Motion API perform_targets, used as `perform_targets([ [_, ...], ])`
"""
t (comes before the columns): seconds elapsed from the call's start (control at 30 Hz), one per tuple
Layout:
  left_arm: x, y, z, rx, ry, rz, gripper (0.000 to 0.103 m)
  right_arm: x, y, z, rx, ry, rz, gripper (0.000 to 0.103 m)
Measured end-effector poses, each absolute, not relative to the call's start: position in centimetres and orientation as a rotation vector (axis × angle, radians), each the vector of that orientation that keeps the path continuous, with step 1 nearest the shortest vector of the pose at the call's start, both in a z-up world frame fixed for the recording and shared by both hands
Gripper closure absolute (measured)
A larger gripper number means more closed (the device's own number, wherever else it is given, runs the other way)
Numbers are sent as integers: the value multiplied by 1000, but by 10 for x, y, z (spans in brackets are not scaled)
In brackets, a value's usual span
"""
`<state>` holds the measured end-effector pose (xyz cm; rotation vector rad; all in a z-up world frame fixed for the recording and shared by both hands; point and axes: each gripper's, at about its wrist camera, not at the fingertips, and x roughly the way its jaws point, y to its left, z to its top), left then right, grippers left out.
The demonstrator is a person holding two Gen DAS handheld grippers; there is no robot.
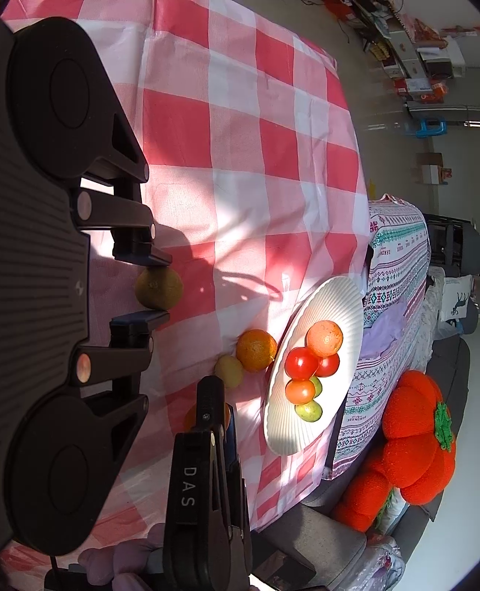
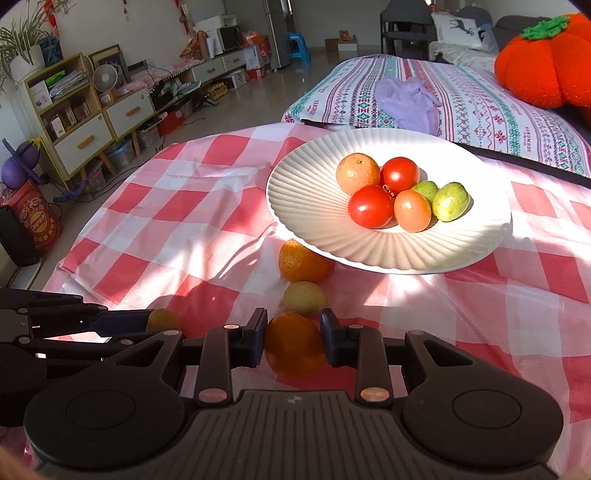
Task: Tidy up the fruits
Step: 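Grasp the brown fruit with the left tool while the right tool grasps an orange tomato, then carry both fruits onto the plate and open both tools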
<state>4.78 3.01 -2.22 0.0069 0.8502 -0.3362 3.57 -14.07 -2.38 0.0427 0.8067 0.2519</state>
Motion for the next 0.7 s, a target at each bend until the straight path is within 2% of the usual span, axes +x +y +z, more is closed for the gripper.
perform_targets([
  [0.7, 60, -10, 4, -62, 792, -371, 80, 33, -193, 5, 114, 720, 160, 75],
])
